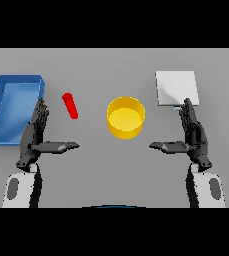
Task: Pick up the red beaker and tilt it to pour out 1 green nut into yellow bowl. Pick up the yellow bowl and place it on the metallic measuring scale.
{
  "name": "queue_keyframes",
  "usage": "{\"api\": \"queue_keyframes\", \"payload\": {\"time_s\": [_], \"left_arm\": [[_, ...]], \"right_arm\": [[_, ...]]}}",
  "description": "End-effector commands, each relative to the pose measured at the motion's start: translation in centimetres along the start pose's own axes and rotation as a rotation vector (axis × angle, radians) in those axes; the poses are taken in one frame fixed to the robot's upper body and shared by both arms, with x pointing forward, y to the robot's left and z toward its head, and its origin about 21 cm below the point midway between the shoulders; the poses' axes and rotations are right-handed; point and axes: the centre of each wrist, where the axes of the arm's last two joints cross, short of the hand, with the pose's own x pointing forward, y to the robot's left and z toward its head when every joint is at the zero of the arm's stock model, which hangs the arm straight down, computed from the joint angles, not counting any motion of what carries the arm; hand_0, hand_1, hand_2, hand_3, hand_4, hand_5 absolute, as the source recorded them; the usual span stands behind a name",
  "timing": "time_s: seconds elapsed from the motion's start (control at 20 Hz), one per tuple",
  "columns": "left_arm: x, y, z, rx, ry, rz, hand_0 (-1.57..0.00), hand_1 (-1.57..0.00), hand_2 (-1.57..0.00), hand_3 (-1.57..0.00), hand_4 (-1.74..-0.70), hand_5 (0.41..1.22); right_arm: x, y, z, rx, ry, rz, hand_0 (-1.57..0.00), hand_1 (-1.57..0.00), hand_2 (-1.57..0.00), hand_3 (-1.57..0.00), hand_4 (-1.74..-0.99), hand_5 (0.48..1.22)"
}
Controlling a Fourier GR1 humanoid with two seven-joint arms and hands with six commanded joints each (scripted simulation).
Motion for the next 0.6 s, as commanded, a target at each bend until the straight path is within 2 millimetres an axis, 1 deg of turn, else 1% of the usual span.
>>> {"api": "queue_keyframes", "payload": {"time_s": [0.0, 0.2, 0.25, 0.3, 0.35, 0.45, 0.55], "left_arm": [[0.0, 0.1, 0.0, 0.002, 0.000, 0.001, 0.00, 0.00, 0.00, 0.00, -1.15, 0.599], [0.0, 0.6, 0.4, 0.001, -0.002, -0.001, 0.00, 0.00, 0.00, 0.00, -1.15, 0.599], [0.0, 0.5, 0.6, 0.000, 0.001, -0.002, 0.00, 0.00, 0.00, 0.00, -1.15, 0.599], [0.6, 1.2, 1.4, -0.022, -0.016, -0.070, 0.00, 0.00, 0.00, 0.00, -1.15, 0.599], [0.8, 1.2, 2.1, -0.042, -0.030, -0.106, 0.00, 0.00, 0.00, 0.00, -1.16, 0.599], [1.4, 0.8, 2.9, -0.068, -0.028, -0.138, 0.00, 0.00, 0.00, 0.00, -1.16, 0.599], [1.8, 0.5, 3.1, -0.069, -0.013, -0.159, 0.00, 0.00, 0.00, 0.00, -1.16, 0.600]], "right_arm": [[0.0, -0.1, 0.0, -0.002, 0.000, 0.000, 0.00, 0.00, 0.00, 0.00, -1.167, 0.599], [0.0, -0.4, 0.0, -0.002, 0.000, 0.001, 0.00, 0.00, 0.00, 0.00, -1.167, 0.599], [0.0, -0.2, 0.0, -0.004, -0.009, 0.001, 0.00, 0.00, 0.00, 0.00, -1.167, 0.599], [0.3, -0.7, 1.0, 0.005, -0.081, 0.161, 0.00, 0.00, 0.00, 0.00, -1.167, 0.599], [0.1, -0.6, 1.7, 0.006, -0.106, 0.252, 0.00, 0.00, 0.00, 0.00, -1.163, 0.595], [0.1, -0.3, 2.2, 0.004, -0.114, 0.335, 0.00, 0.00, 0.00, 0.00, -1.160, 0.591], [0.2, -0.1, 2.4, 0.002, -0.114, 0.348, 0.00, 0.00, 0.00, 0.00, -1.162, 0.591]]}}
